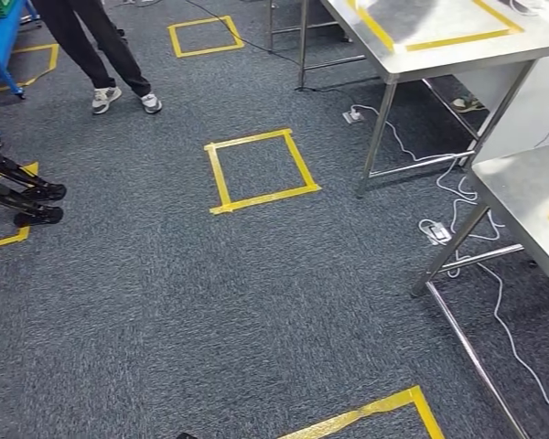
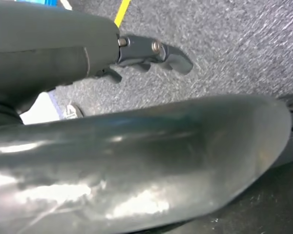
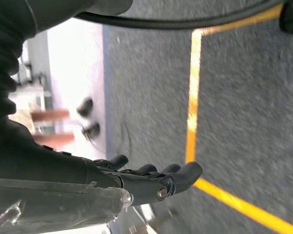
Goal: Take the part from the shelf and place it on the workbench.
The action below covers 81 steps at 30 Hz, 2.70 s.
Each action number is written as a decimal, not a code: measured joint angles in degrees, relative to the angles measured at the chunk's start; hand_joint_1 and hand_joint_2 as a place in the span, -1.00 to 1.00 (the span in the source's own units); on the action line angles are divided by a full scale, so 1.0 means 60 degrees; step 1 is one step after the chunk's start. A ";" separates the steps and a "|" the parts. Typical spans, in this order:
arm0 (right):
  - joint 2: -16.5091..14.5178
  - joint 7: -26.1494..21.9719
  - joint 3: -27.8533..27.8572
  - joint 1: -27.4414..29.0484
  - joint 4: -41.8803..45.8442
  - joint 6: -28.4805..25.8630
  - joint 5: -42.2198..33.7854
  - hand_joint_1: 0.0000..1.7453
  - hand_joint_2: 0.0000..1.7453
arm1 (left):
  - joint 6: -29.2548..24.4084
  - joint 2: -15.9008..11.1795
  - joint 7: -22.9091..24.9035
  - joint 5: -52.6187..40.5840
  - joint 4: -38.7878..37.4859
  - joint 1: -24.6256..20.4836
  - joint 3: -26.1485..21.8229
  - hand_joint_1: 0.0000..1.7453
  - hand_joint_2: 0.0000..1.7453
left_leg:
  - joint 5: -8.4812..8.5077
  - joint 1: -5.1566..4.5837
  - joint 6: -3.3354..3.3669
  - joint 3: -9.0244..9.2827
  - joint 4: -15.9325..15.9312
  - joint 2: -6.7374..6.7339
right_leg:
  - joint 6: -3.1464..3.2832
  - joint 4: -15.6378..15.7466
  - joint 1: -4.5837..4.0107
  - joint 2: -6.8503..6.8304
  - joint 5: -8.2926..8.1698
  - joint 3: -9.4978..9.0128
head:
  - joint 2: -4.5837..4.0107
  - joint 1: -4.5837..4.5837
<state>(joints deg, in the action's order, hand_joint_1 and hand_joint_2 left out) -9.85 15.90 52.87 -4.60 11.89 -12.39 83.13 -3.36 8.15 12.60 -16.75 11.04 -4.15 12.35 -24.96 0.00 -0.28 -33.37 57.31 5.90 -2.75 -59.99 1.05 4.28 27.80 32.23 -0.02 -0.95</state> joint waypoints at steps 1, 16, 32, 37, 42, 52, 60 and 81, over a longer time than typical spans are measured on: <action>-0.0001 -0.0005 0.0001 -0.0013 0.0000 0.0003 0.0000 -1.00 1.00 | 0.0016 -0.0001 0.0017 -0.0009 0.0000 0.0003 0.0013 -1.00 -1.00 | 0.0032 0.0013 -0.0067 -0.0032 -0.0010 0.0095 | 0.0035 0.0095 -0.0007 0.0072 0.0014 -0.0043 | 0.0000 0.0004; -0.0002 -0.0005 0.0007 -0.0037 0.0000 0.0073 -0.0025 -1.00 1.00 | 0.0025 0.0002 0.0067 0.0020 -0.0011 -0.0013 0.0017 -1.00 -1.00 | -0.0123 -0.0127 -0.0135 0.0121 -0.0019 -0.1785 | 0.0271 0.0190 -0.0240 -0.1657 0.0029 -0.0155 | 0.0000 0.0100; 0.0001 0.0105 0.0007 -0.0038 -0.0004 0.0077 0.0027 -1.00 1.00 | 0.0070 -0.0023 0.0067 0.0011 -0.0011 0.0011 0.0014 -1.00 -1.00 | 0.0001 0.0033 -0.0156 0.0039 -0.0061 0.0146 | 0.0037 0.0096 0.0012 0.0047 -0.0012 -0.0031 | 0.0000 -0.0047; -0.0002 0.0106 0.0007 -0.0039 -0.0004 0.0096 0.0033 -1.00 1.00 | 0.0069 -0.0029 0.0096 0.0031 -0.0018 0.0036 0.0014 -1.00 -1.00 | -0.0583 0.0026 -0.0367 -0.0463 0.0833 -0.0480 | 0.0354 0.0171 -0.0029 -0.0511 -0.0114 -0.0042 | 0.0000 0.0046; 0.0001 0.0105 0.0011 -0.0020 -0.0004 0.0097 0.0025 -1.00 1.00 | 0.0067 -0.0030 0.0109 0.0031 -0.0018 0.0047 0.0014 -1.00 -1.00 | -0.0946 0.0009 -0.0353 -0.1105 0.2286 -0.0897 | 0.0428 0.0175 -0.0112 -0.1181 -0.0071 -0.0051 | 0.0000 0.0083; -0.0002 0.0151 0.0012 -0.0058 -0.0004 0.0087 0.0014 -1.00 1.00 | -0.0016 -0.0019 0.0159 0.0130 -0.0018 0.0037 -0.0016 -1.00 -1.00 | -0.0019 -0.0034 0.0074 0.0139 -0.0169 -0.1143 | 0.0014 -0.0646 -0.0156 -0.1161 0.0588 0.0143 | 0.0000 0.0015; -0.0002 0.0119 0.0041 0.0000 -0.0005 0.0150 -0.0024 -1.00 1.00 | -0.0013 -0.0008 0.0179 0.0052 -0.0018 0.0033 -0.0016 -1.00 -1.00 | 0.0000 0.0022 -0.0007 0.0129 -0.0104 -0.0083 | -0.0057 -0.0501 -0.0011 -0.0184 0.0117 0.0209 | 0.0000 -0.0051; -0.0005 0.0167 0.0155 -0.0065 -0.0004 0.0266 -0.0105 -1.00 1.00 | 0.0068 0.0003 0.0295 -0.0179 -0.0033 0.0043 0.0026 -1.00 -1.00 | 0.0029 -0.0107 -0.0048 0.0098 -0.0172 -0.1388 | 0.0148 0.0189 -0.0204 -0.1697 0.0184 -0.0354 | 0.0000 0.0096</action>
<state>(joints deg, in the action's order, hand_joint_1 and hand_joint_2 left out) -9.87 16.90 53.80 -4.99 11.87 -10.79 82.50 -2.95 8.17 14.37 -17.83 10.84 -3.89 12.51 -24.78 -0.64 -0.57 -32.78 56.28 -2.43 -1.86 -58.85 -0.17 -5.90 28.90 30.11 -0.02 -0.37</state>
